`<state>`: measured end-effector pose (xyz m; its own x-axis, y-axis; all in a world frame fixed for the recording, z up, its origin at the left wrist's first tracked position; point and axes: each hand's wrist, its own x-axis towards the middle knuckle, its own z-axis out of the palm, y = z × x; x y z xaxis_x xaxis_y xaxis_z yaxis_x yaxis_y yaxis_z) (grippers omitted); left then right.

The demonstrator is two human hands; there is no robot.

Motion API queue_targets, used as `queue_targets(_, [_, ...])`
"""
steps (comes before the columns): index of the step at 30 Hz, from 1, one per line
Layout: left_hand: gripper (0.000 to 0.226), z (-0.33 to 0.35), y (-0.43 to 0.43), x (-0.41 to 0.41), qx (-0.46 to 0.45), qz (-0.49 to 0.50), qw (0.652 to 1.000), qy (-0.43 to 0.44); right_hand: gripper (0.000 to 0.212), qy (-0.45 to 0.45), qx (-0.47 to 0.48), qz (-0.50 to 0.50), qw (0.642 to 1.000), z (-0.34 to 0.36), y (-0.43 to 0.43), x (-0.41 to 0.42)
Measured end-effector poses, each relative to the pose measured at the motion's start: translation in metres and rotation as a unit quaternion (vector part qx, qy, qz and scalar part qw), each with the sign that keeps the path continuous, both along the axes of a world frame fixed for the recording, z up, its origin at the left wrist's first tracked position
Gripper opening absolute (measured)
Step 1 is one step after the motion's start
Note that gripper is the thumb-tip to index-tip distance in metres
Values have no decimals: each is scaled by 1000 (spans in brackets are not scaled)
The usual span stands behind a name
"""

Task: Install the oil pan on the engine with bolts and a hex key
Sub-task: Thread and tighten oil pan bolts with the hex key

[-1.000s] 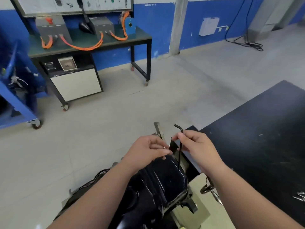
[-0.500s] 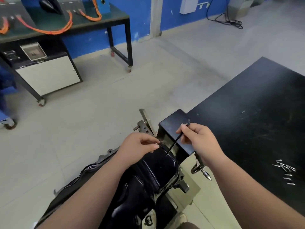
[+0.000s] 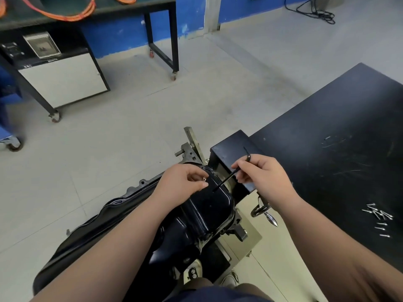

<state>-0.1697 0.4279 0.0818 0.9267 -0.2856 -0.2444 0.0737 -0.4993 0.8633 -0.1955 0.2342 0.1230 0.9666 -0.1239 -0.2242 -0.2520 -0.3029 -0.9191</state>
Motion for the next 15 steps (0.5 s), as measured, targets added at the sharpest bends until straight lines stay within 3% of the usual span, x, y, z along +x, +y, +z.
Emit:
queue_targets(9, [22, -1, -24, -11, 112, -51, 992, -27, 27, 13, -6, 22, 1000, -10, -26, 6])
queue_targets(15, [23, 0, -28, -8, 169, -8, 984, -61, 32, -16, 20, 83, 996, -26, -39, 19])
